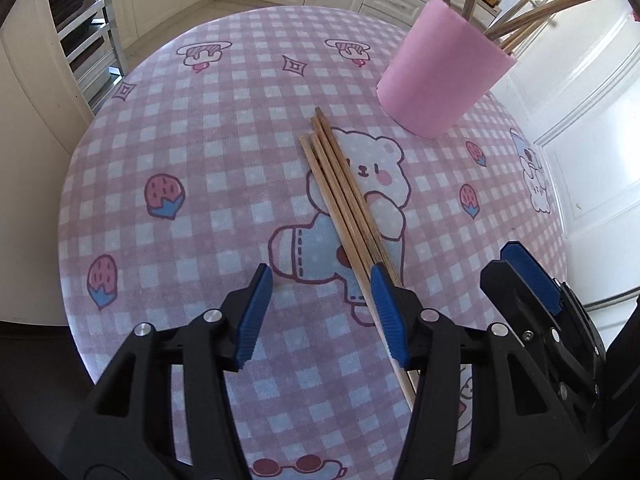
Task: Organize utensils
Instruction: 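Move the left tool back over the chopstick pile while the right tool returns beside it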
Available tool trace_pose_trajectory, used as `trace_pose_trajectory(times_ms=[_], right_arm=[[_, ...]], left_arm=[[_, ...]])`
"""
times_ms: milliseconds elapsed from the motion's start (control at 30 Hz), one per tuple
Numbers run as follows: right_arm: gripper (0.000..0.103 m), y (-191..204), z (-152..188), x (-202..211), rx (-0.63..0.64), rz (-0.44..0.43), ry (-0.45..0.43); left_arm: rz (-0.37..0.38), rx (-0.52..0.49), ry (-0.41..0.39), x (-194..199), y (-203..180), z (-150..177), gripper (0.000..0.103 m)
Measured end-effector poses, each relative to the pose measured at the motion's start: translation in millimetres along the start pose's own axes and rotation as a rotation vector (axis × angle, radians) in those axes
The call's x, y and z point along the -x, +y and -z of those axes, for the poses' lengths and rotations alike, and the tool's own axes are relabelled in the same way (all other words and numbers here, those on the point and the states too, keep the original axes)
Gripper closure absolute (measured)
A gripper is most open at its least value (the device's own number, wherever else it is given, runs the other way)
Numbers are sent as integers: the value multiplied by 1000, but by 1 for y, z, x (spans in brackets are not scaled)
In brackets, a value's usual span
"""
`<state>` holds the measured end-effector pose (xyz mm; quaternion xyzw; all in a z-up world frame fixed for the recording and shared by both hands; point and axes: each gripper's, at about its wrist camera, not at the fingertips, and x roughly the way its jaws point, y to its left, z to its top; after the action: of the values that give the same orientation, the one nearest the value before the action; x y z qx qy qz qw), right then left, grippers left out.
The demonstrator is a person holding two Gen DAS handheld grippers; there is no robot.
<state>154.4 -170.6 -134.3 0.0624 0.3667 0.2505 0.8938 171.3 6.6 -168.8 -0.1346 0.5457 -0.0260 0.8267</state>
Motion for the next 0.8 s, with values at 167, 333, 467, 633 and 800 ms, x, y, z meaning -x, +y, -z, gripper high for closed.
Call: trace_pose_trajectory(times_ms=[167,333,467,633,800], right_arm=[[61,-6,0,-4,-11,0,9],[61,-9,-1,-6,-18,-1,8],[61,-10,-2,-6,-15,0,12],[61,-14,-2,-6,-24,1,13],[61,-14,-1,-7,-27,0,21]], left_arm=[[-59,-40,-10,-5,-8,-1,52],[-99,-58,-18,-10,-14,-5,52],[-114,-69,-20,-12,-15,-8,50],[-156,-78,-35,-13,-19,-7,45],[-151,-65,-34,-14,-17,-9,45]])
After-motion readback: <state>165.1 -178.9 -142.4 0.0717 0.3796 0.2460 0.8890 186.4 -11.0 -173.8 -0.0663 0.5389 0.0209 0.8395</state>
